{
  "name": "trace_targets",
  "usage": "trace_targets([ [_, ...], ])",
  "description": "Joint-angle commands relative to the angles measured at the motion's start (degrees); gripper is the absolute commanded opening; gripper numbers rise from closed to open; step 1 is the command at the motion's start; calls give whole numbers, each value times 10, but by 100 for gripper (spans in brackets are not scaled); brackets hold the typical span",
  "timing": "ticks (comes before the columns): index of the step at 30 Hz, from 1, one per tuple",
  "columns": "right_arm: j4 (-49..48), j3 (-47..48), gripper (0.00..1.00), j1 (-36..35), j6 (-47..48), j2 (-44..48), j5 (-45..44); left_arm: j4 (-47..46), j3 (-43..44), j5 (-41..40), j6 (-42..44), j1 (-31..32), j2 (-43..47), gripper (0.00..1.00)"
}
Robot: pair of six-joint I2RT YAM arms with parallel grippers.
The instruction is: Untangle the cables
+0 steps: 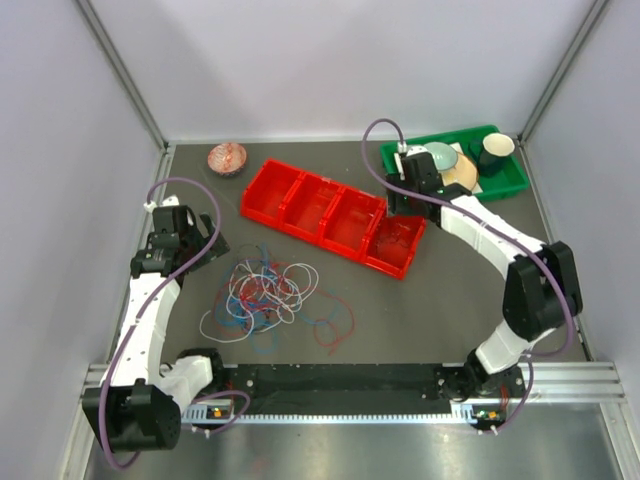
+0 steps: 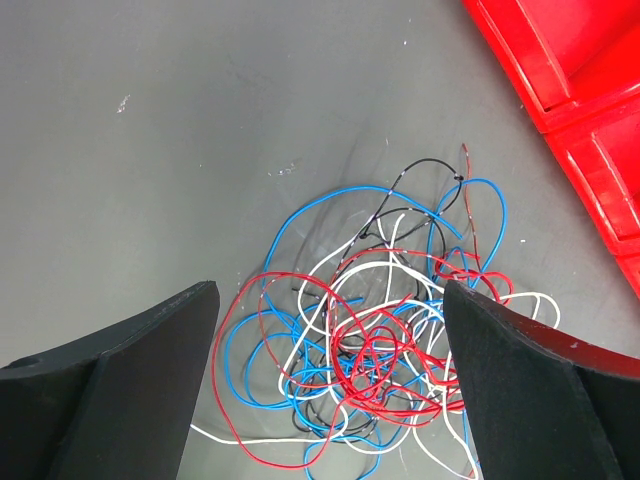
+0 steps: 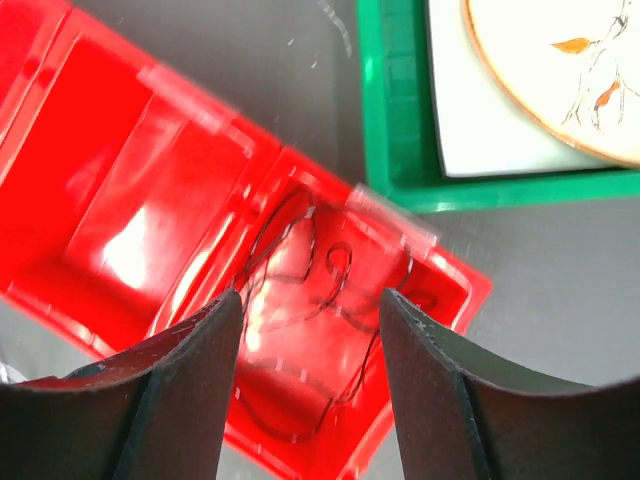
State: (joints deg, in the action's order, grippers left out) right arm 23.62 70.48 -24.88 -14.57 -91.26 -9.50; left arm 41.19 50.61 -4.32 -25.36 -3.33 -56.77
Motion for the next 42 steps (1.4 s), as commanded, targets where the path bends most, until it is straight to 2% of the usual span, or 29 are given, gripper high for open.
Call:
trace_targets([
  [1,-1,61,57,26,-15,-56,11,-12,18,0,1,1,6,99],
  [4,4,80,56,26,-41,-82,43,-8,19,-4,2,1,9,99],
  [8,4,90,53,26,-89,-105,24,-7,17,-7,5,1,11,99],
  [11,5,96,43,26,-112,-119,12,-7,16,-5,5,1,9,99],
  [12,4,98,35,26,-114,-122,10,-6,18,-5,7,1,9,99],
  [14,5,96,31,26,-125,-122,4,-4,19,-9,8,1,9,99],
  [15,4,93,22,27,-126,-122,2,-4,19,-10,9,1,10,99],
  [17,1,91,17,26,-129,-122,0,-6,18,-13,9,1,11,99],
  [18,0,85,10,27,-129,-122,2,-5,16,-13,9,1,10,99],
  [21,-7,71,0,26,-126,-116,3,-8,12,-11,9,1,9,99],
  [33,-40,18,0,26,-123,-119,32,-12,10,-9,9,1,10,99],
  [42,-45,12,0,24,-122,-138,36,-9,12,-5,8,1,12,99],
])
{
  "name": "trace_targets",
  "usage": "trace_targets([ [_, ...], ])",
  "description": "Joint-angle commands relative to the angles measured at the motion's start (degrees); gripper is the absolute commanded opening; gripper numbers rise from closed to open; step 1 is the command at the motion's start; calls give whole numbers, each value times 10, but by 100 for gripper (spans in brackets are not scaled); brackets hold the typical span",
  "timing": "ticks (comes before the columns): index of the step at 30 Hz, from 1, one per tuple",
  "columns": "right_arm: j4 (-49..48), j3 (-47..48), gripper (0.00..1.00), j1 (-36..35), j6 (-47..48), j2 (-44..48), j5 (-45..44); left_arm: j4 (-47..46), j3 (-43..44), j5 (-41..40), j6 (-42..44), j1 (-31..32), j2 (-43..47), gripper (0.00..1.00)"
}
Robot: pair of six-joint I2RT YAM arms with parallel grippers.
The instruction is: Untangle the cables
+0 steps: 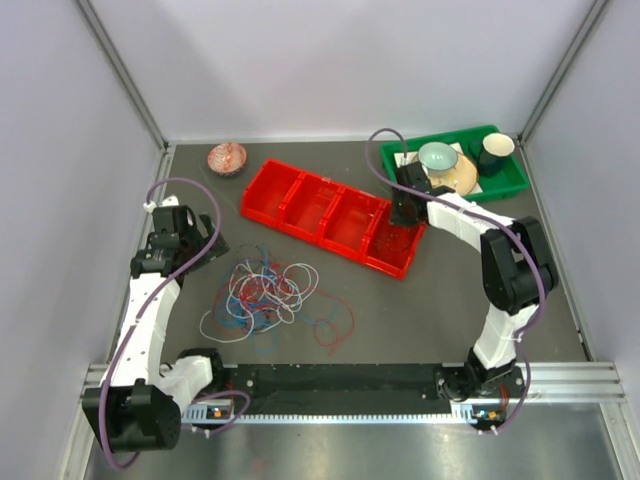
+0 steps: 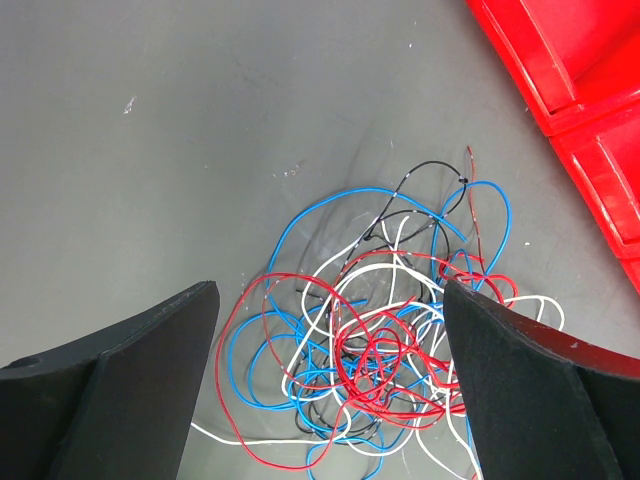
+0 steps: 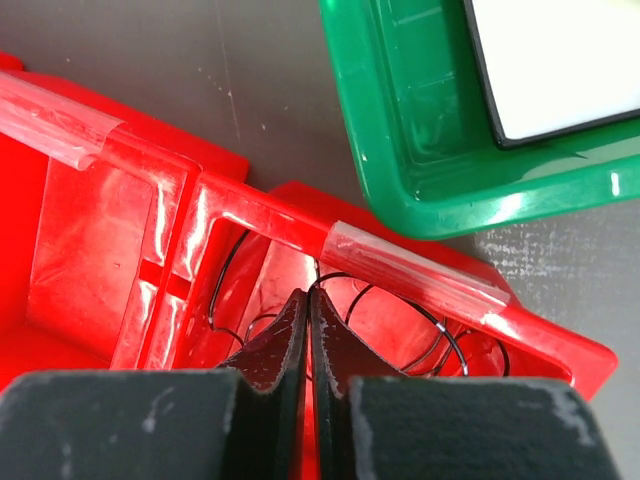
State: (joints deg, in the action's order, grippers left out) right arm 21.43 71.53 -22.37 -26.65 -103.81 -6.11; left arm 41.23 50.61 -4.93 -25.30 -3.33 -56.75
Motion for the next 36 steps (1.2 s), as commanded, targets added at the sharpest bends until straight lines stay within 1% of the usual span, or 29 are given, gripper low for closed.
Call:
trace_targets([
  [1,-23,2,0,-1,2,-15,5,-9,12,1,8,2,12,99],
  [3,-18,14,18,-1,12,-20,14,-7,14,3,8,1,14,99],
  [4,-7,19,23,0,16,-18,14,-4,16,4,8,1,15,99],
  [6,-1,25,28,-1,21,3,8,2,23,11,9,1,18,99],
  [7,1,26,36,-1,23,12,8,5,26,11,9,1,21,99],
  [9,7,27,40,-1,27,41,13,7,33,11,9,1,27,99],
  [10,11,29,46,-2,27,50,13,9,35,11,9,2,29,99],
  [11,19,29,49,-2,28,58,13,10,40,11,9,1,30,99],
  [14,26,25,56,-4,30,95,12,10,46,18,9,1,30,99],
  [15,30,26,58,-5,37,105,18,11,48,35,10,1,28,99],
  [16,35,33,63,-7,43,106,27,16,59,46,10,1,25,99],
  [18,69,46,65,-12,56,99,32,21,64,87,8,1,24,99],
  [19,76,49,67,-21,60,100,27,22,65,93,5,3,26,99],
  [21,80,41,71,-32,62,113,6,22,60,87,3,8,26,99],
  [22,80,30,79,-36,62,126,-1,23,50,78,-1,17,24,99],
  [24,79,20,84,-47,56,142,-21,28,38,67,-4,31,20,99],
  [25,79,10,87,-50,52,158,-27,29,26,61,-11,59,14,99],
  [27,77,0,87,-58,47,172,-42,29,13,35,-26,96,8,99],
  [28,73,-9,88,-60,46,180,-47,26,4,3,-49,148,-5,99],
  [30,70,-19,88,-68,44,204,-55,22,-3,-23,-77,199,-22,99],
  [31,64,-28,88,-69,43,212,-56,12,-11,-49,-107,238,-41,99],
  [33,63,-36,88,-71,41,231,-57,10,-18,-71,-140,252,-59,99],
  [34,63,-43,88,-72,41,236,-55,2,-25,-78,-164,252,-72,95],
  [36,63,-51,88,-72,41,251,-55,-23,-38,-85,-174,253,-77,87],
])
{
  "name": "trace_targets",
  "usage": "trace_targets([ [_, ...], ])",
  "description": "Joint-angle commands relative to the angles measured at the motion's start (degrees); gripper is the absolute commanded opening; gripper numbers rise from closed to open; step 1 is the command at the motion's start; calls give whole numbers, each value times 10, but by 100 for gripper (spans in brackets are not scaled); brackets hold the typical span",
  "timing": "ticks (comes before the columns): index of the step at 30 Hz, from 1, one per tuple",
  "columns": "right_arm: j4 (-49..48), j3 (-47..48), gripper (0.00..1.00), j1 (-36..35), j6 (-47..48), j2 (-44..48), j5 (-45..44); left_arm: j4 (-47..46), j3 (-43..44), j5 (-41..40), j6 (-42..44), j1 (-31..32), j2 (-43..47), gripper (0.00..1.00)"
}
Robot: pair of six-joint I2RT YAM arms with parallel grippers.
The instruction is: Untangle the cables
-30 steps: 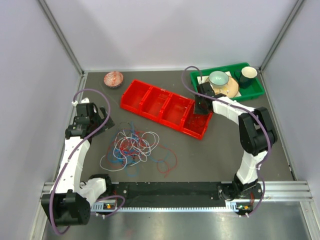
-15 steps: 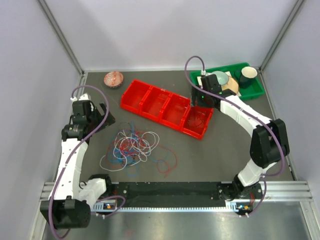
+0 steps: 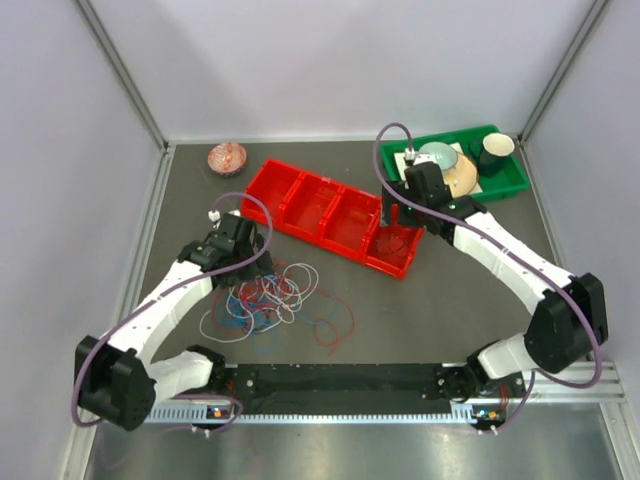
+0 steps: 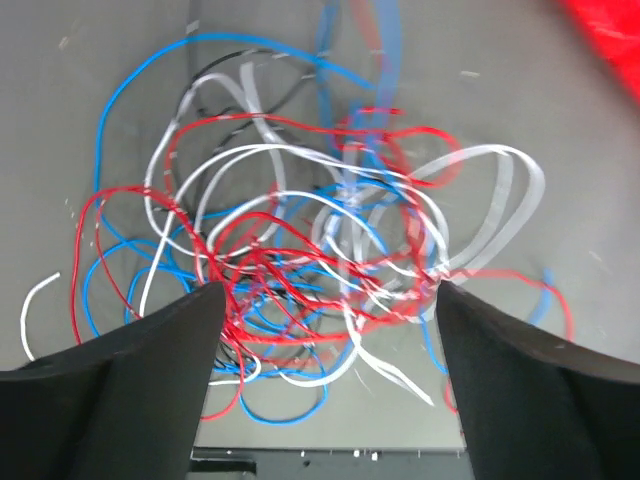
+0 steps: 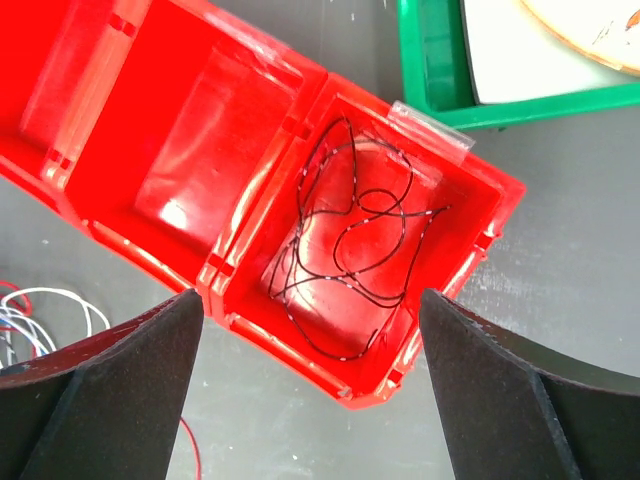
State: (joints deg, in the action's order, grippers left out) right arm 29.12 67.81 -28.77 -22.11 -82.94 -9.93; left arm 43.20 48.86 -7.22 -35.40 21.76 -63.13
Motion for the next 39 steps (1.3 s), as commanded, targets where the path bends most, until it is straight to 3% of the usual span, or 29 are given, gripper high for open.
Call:
trace_targets([
  [1,-15,-21,88,-8,-5,48,-16,-54,-31,-58,-77,2,-16,83],
  [4,-15,-36,88,-9,-3,61,-15,-80,-37,-53,-81,3,-33,63],
  [9,-25,-54,87,-9,-19,67,10,-94,-29,-45,-54,4,-29,0],
  [13,-49,-56,87,-39,-37,52,41,-82,18,-15,-21,4,4,0],
  [20,-124,-32,87,-152,-81,-24,97,-35,109,-4,4,5,42,0],
  [29,-160,92,86,-247,-115,-167,148,-15,199,-18,6,5,50,0],
  [39,-178,175,70,-264,-132,-289,174,1,256,-22,17,5,58,0],
])
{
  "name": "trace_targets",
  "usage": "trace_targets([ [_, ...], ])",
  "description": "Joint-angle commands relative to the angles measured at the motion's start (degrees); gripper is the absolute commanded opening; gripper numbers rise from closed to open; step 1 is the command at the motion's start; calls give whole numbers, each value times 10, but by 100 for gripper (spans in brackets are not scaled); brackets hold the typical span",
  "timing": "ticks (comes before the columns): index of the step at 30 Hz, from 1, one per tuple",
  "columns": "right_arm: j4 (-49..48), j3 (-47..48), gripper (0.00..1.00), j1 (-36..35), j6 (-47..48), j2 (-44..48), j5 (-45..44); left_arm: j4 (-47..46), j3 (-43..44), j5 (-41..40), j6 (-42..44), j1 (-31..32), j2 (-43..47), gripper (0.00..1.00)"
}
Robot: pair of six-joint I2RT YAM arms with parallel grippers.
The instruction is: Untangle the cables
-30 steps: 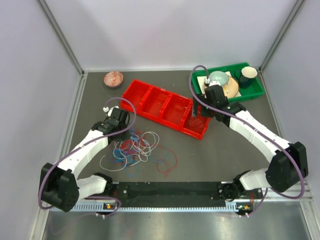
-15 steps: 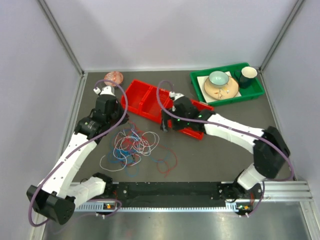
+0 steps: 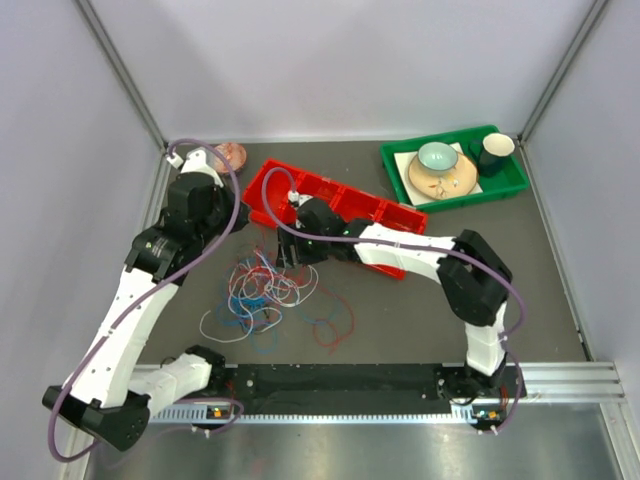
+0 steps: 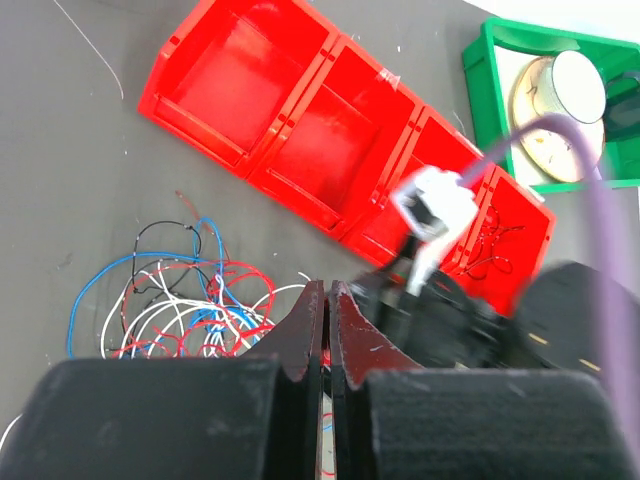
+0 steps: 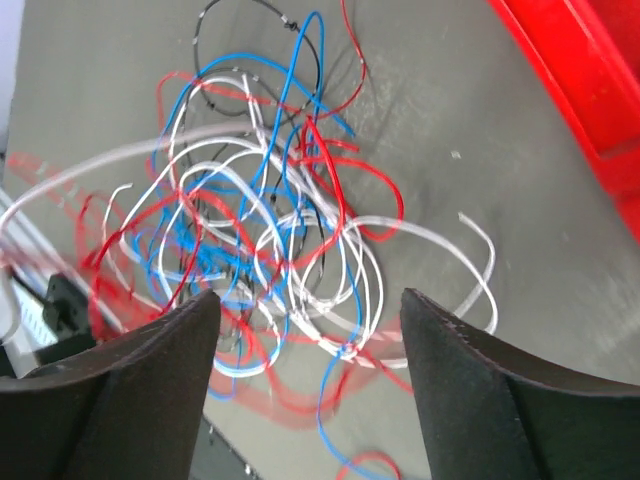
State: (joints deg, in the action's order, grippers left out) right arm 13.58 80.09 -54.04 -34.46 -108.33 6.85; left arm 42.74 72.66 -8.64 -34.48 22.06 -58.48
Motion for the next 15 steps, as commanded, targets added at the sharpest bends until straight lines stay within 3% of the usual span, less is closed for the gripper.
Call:
trace_targets([
  [1,-21,57,69,-12,-9,-42,3,6,17,-8,8,1,13,0],
  [7,-21,81,48,-12,-20,-89,22,9,8,-16,6,2,24,0],
  [8,-22,80,36,-12,-23,-93,21,9,6,-23,7,2,26,0],
  [10,-22,80,23,-12,-24,-93,18,9,-1,-30,8,1,32,0],
  [12,-24,79,2,-12,-20,-87,12,3,-6,-34,9,2,40,0],
  [15,-24,67,0,-12,-10,-52,-4,8,-14,-53,13,1,42,0],
])
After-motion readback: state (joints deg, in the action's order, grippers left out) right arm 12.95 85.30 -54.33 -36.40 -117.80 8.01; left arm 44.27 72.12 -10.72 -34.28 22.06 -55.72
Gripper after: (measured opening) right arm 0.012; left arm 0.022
